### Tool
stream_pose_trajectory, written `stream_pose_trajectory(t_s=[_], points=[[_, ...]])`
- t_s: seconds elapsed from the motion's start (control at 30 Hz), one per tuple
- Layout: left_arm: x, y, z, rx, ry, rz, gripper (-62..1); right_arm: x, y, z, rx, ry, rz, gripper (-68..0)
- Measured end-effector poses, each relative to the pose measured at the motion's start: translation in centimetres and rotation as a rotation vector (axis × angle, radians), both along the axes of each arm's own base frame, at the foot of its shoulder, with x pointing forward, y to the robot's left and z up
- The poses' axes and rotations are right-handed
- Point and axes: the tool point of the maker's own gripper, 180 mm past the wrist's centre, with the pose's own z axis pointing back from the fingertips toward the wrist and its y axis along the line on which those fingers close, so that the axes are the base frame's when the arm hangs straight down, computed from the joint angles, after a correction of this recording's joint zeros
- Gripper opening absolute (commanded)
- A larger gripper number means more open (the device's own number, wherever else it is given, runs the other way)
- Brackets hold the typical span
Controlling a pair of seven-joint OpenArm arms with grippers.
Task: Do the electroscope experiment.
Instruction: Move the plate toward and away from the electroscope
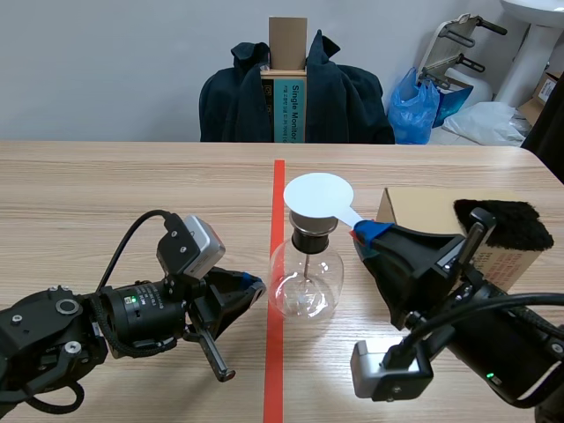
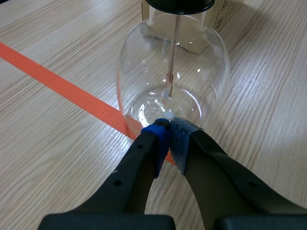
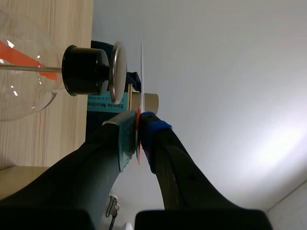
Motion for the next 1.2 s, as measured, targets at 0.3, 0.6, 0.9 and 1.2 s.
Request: stream_pose_trajectory(t_s=[0.3, 0.6, 0.9, 1.2], points=[[0.0, 0.0, 0.0, 0.000, 0.000, 0.000, -59.0, -0.5, 0.5, 0.0, -0.002, 0.001, 0.037, -66.9], [0.0, 0.0, 0.0, 0.000, 0.000, 0.000, -59.0, -0.5, 0.4, -0.2, -0.001, 0.010, 0.028, -66.9], [0.0, 0.0, 0.0, 0.000, 0.000, 0.000, -59.0, 1.3, -2.3, -0.4, 0.007, 0.018, -0.165, -66.9], [0.0, 0.0, 0.0, 0.000, 0.000, 0.000, -59.0, 2.8, -4.8, -0.2, 0.013, 0.013, -0.328, -66.9]])
